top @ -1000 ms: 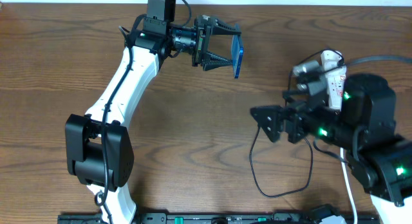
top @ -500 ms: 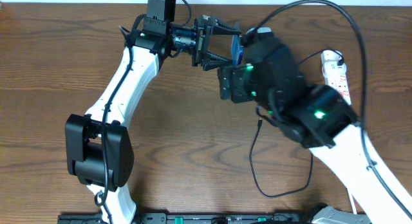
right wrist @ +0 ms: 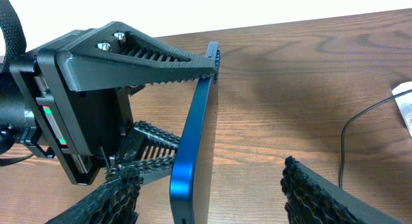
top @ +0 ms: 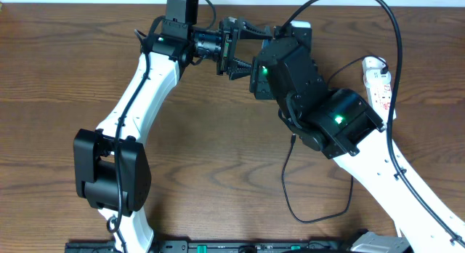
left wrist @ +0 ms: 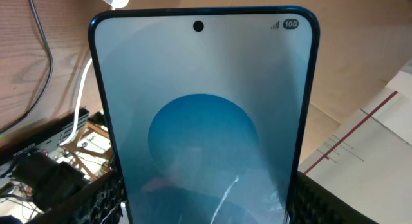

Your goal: Plug charger to phone and switch on socket

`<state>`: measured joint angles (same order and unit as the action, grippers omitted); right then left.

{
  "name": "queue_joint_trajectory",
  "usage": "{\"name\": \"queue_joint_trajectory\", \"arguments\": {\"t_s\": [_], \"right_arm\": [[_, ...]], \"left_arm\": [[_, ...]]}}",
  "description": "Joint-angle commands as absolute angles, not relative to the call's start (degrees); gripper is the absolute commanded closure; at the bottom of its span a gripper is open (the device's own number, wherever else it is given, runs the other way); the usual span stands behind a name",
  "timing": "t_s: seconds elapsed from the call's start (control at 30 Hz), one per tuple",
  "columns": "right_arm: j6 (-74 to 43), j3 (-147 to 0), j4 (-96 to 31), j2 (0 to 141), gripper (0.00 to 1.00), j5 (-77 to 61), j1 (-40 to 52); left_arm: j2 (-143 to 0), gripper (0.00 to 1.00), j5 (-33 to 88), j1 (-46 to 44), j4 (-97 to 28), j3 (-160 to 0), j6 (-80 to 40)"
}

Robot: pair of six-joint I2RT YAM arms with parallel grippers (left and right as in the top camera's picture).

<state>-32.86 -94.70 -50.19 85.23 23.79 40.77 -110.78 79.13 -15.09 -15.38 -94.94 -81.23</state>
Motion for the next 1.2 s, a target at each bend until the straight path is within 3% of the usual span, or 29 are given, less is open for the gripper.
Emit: {"name": "queue_joint_trajectory", "arguments": {"t_s": [0.0,0.13,0.27,0.97,1.17], "right_arm": [[-33.6,-96.1,-50.1,86.4,0.32,24.9,40.9],[-33.6,-96.1,-49.9,87.3,0.36,24.9,40.9],[-33.6,-96.1,-48.9,87.4,0.5,24.9,40.9],[-33.8,-96.0,-48.2,88.4,0.58,25.0,40.9],[-33.8,-96.0,-48.0,88.4,0.69,25.0,40.9]], "left_arm": [[-109.2,0.3,80.3,-14.8,-15.1,-94.7,-81.6],[-109.2,0.31,80.3,-14.8,-15.1,-94.7,-81.6],[-109.2,0.31,80.3,-14.8,-15.1,-94.7,-81.5],[-109.2,0.31,80.4,-14.8,-15.1,-94.7,-81.6],[-109.2,0.31,80.4,-14.8,-15.1,-94.7,-81.6]]}}
